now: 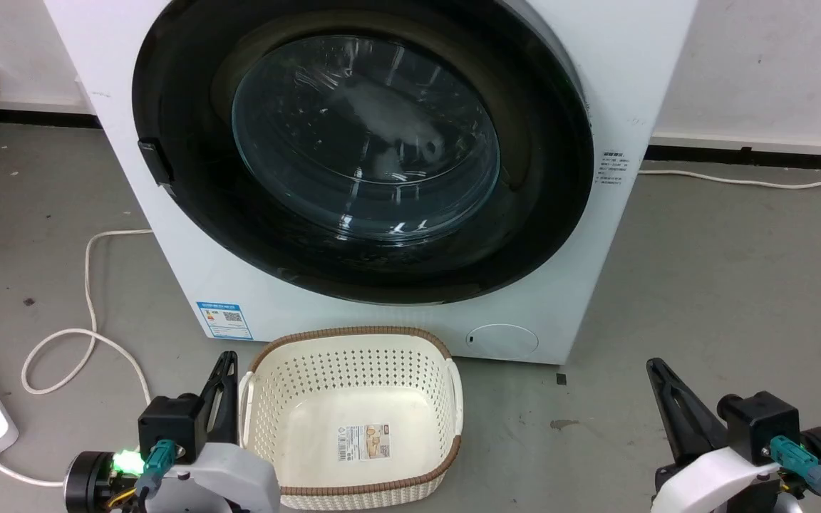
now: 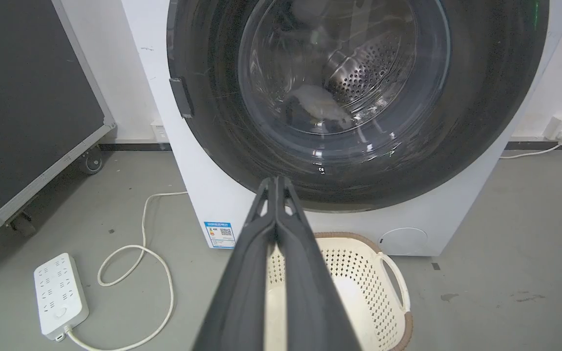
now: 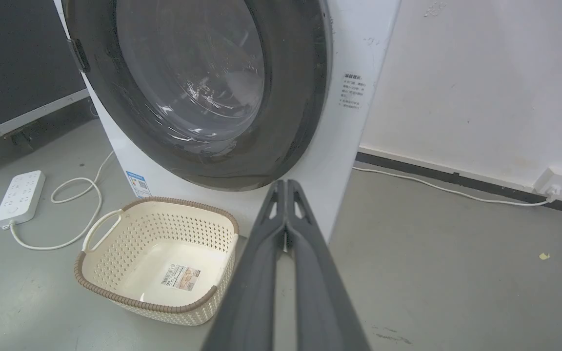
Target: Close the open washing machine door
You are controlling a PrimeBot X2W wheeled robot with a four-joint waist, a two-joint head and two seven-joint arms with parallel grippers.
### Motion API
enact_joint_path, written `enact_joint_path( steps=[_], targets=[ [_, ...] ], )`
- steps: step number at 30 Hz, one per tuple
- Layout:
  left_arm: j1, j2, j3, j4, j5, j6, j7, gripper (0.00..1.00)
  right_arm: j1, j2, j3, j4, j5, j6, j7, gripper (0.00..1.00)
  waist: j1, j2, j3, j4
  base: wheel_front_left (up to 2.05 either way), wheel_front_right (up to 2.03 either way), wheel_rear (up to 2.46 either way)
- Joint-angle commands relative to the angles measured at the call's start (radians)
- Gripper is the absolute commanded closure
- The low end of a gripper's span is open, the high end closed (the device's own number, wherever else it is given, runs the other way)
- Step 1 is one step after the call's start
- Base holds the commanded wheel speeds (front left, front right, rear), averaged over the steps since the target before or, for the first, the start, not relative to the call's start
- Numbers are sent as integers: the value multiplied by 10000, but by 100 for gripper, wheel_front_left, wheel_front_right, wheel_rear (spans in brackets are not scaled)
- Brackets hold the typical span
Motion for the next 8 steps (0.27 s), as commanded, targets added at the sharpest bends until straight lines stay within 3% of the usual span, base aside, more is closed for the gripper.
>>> enact_joint_path(
  steps=[1, 8],
  targets=[
    [39, 1, 30, -51, 28, 28, 3, 100, -139, 39, 3, -68, -74, -7, 5, 100, 0, 0, 0, 1, 0, 0, 0],
    [39, 1, 30, -51, 28, 28, 3, 100, -139, 39, 3, -68, -74, -7, 5, 100, 0, 0, 0, 1, 0, 0, 0]
  ],
)
